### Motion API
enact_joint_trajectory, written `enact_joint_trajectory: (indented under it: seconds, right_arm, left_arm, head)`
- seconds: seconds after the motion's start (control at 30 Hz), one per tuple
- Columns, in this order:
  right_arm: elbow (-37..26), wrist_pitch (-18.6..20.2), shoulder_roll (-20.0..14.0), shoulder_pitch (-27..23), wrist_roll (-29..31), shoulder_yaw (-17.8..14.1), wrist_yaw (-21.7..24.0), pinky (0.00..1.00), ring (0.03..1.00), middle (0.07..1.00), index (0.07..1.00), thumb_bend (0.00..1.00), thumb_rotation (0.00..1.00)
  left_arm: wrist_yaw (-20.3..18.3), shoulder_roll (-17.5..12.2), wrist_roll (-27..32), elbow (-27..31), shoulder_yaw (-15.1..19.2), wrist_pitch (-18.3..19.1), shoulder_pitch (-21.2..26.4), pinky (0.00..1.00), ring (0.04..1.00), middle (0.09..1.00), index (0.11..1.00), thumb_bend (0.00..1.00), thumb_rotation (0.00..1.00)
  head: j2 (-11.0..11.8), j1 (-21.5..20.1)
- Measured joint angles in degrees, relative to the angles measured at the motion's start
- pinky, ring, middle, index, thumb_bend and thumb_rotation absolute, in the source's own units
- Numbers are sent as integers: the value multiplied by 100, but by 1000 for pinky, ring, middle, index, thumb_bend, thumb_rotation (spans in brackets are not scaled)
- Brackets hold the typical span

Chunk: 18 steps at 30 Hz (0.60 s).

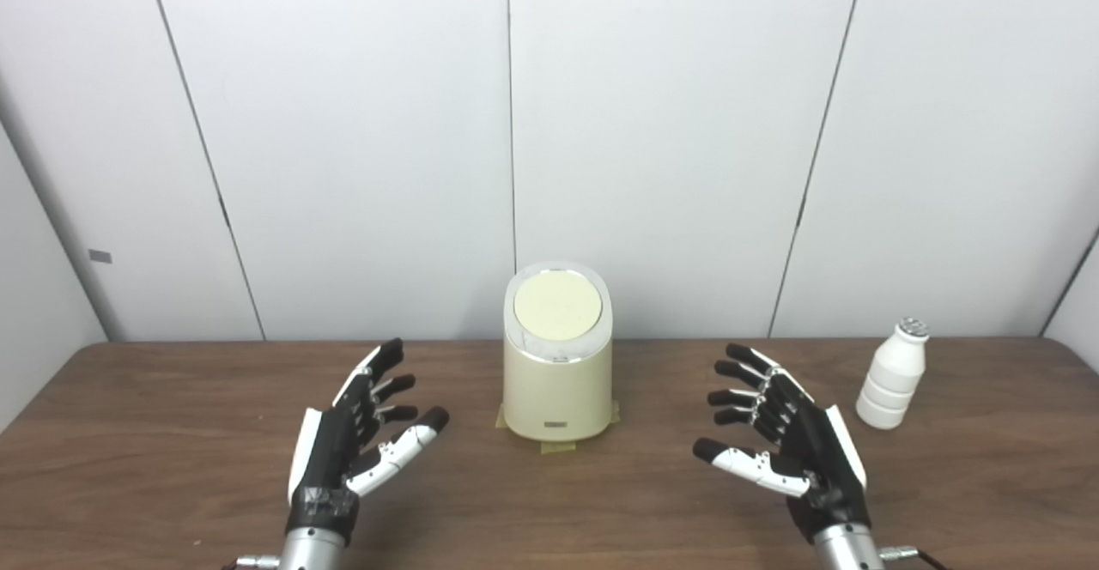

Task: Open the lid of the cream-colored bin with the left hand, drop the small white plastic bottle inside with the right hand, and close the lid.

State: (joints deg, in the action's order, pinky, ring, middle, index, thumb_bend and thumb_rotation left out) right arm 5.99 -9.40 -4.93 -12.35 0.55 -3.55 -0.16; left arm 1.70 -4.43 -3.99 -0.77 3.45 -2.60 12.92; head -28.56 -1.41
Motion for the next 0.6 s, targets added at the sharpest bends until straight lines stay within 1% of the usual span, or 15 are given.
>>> enact_joint_trajectory:
  seconds: [0.07, 0.13, 0.23, 0.3, 0.33, 0.5, 0.6]
  right_arm:
    - [39, -2, -6, 0, 25, -3, 11, 567, 644, 770, 796, 848, 195]
    - [38, -4, -7, 0, 35, -1, 25, 560, 645, 767, 798, 849, 204]
    - [26, -2, -11, 1, 35, 0, 25, 559, 641, 765, 797, 843, 195]
    - [11, -1, -11, 1, 31, 0, 25, 559, 639, 765, 797, 834, 190]
    - [7, -1, -14, 2, 30, 0, 25, 560, 639, 766, 798, 833, 190]
    - [8, -6, -26, 15, 16, 11, 28, 572, 645, 769, 800, 842, 205]
    - [12, -7, -31, 19, 15, 9, 28, 564, 640, 767, 800, 844, 216]
  left_arm:
    - [91, 2, -73, 0, 24, 61, 246, 849, 924, 980, 998, 813, 385]
    - [224, -3, -279, -21, 11, 202, 593, 870, 927, 988, 1000, 815, 403]
    - [305, 11, -458, -57, -52, 390, 1107, 877, 945, 998, 1000, 820, 373]
    - [314, 63, -478, -86, -81, 441, 1342, 889, 982, 1000, 1000, 820, 348]
    - [319, 103, -492, -130, -108, 472, 1445, 898, 991, 1000, 1000, 827, 352]
    - [447, 203, -801, -576, -264, 846, 1883, 987, 1000, 1000, 1000, 889, 354]
    - [533, 193, -964, -887, -342, 853, 2146, 999, 1000, 1000, 1000, 910, 357]
  head:
    - [0, 0]
    - [-9, 17]
    - [-18, 18]
    - [-26, 18]
    - [-35, 9]
    - [-35, -9]
    - [-35, -18]
